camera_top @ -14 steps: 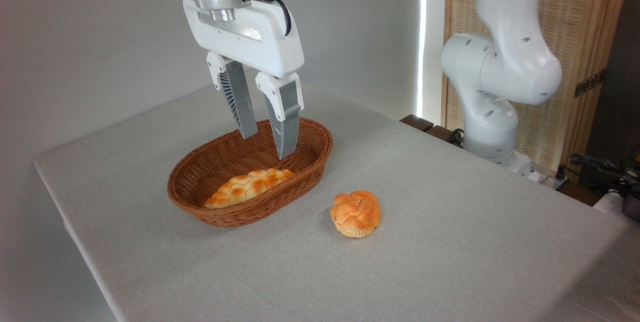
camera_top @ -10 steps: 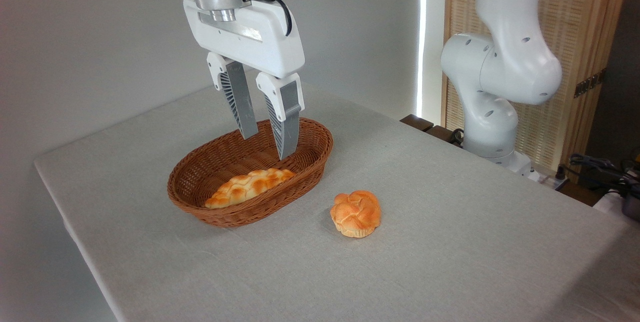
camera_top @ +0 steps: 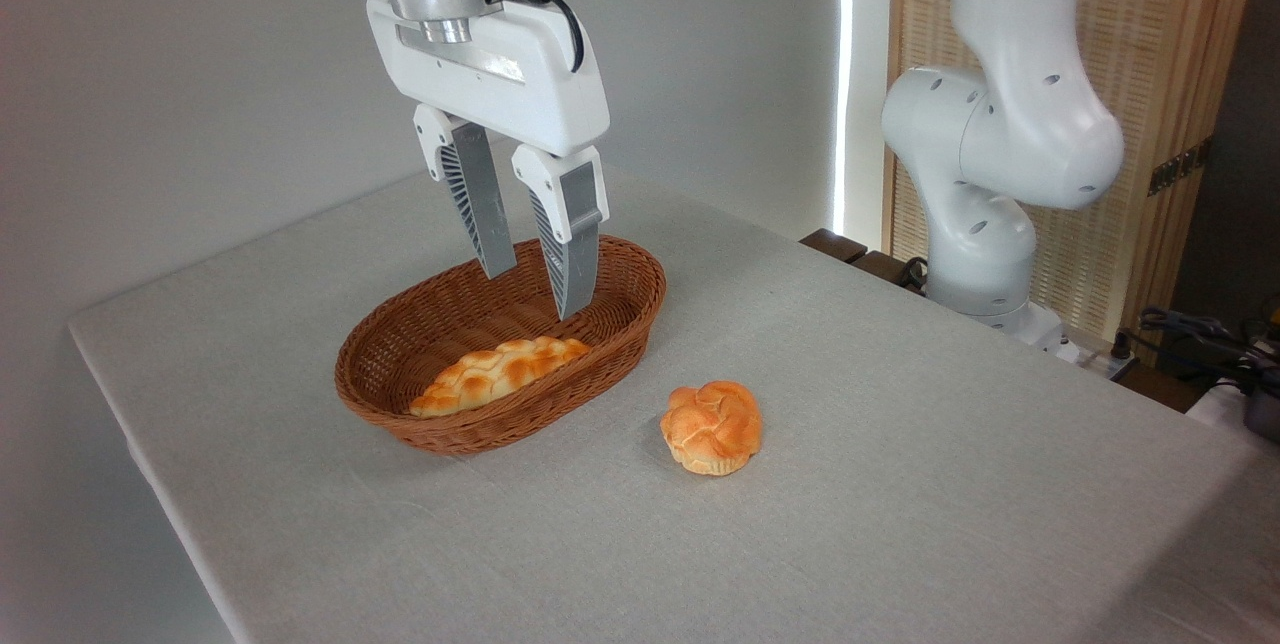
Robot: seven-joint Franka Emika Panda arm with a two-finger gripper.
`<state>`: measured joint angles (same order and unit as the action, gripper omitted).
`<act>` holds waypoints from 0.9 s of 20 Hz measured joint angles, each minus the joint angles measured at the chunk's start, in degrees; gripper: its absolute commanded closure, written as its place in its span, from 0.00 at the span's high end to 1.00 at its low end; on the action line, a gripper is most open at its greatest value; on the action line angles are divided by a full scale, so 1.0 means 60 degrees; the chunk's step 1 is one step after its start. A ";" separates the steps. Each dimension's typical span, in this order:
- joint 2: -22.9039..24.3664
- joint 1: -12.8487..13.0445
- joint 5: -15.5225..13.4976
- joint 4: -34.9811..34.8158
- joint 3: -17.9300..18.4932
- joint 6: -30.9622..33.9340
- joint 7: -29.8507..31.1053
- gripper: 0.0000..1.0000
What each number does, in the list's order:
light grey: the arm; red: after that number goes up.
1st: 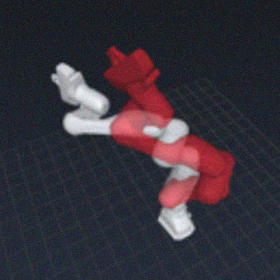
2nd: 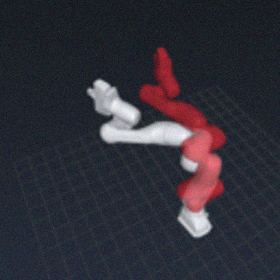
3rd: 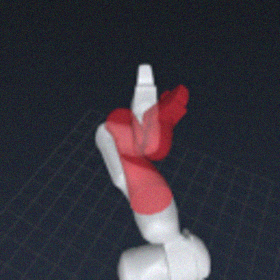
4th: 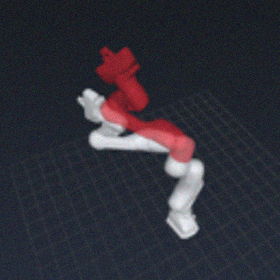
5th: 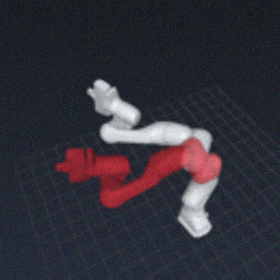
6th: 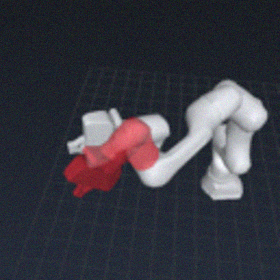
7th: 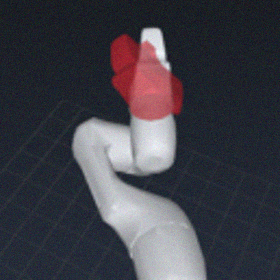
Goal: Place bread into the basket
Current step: 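Move the open gripper from above the basket toward the round orange bun, then lower the gripper onto the round orange bun and close on it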
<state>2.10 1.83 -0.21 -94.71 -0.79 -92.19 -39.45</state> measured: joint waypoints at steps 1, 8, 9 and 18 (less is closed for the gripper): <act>0.0002 0.0004 0.0000 -0.0013 -0.0004 0.0000 -0.0001 1.00; 0.0457 0.0029 0.0000 -0.1075 -0.0153 -0.0935 -0.0011 1.00; 0.0694 0.0029 0.0000 -0.1458 -0.0153 -0.1257 -0.0011 1.00; 0.3031 -0.0020 0.0002 -0.5719 -0.0147 -0.3310 -0.1036 1.00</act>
<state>20.28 1.71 -0.19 -129.02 -1.67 -112.05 -45.67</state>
